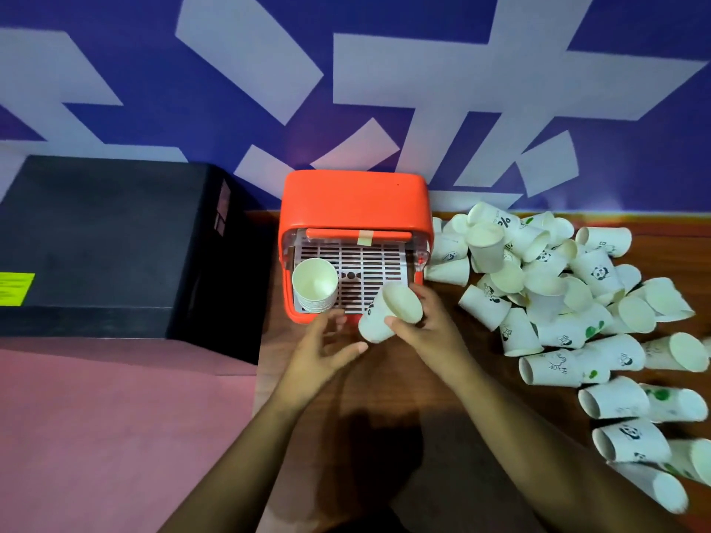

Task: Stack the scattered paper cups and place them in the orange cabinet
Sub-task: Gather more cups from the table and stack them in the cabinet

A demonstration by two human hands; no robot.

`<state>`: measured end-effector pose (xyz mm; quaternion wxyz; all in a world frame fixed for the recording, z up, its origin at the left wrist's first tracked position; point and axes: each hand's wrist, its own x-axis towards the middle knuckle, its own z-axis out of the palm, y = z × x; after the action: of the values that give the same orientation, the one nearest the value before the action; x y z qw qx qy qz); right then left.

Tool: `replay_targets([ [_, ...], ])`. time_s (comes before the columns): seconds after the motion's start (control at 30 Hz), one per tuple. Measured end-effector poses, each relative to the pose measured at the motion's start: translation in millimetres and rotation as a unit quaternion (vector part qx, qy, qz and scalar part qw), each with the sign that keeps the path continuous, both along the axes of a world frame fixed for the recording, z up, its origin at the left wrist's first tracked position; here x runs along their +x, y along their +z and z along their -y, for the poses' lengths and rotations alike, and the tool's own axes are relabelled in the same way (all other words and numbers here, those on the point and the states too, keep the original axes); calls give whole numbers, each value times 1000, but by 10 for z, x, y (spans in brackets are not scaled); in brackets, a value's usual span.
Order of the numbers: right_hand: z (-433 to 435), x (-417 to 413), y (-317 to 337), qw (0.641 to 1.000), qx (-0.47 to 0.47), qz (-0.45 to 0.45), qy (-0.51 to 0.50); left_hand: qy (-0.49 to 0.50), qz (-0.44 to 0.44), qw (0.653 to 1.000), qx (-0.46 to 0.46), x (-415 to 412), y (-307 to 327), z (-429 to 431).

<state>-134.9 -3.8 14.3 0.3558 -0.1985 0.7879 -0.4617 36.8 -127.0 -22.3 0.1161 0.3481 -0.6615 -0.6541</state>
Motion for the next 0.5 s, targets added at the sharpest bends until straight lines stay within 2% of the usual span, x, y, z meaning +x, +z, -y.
replay_targets([
  [0.13,158,-123,-112,998,14,-52,-45,139,51,986,-73,169,-124,205],
  [0.33,383,-237,-301,994,25,-104,-27,126,80,975,-166,-124,-239,381],
  [0.5,417,-281,-400,991,24,-126,-27,164,75,968,-173,-324,-317,472],
])
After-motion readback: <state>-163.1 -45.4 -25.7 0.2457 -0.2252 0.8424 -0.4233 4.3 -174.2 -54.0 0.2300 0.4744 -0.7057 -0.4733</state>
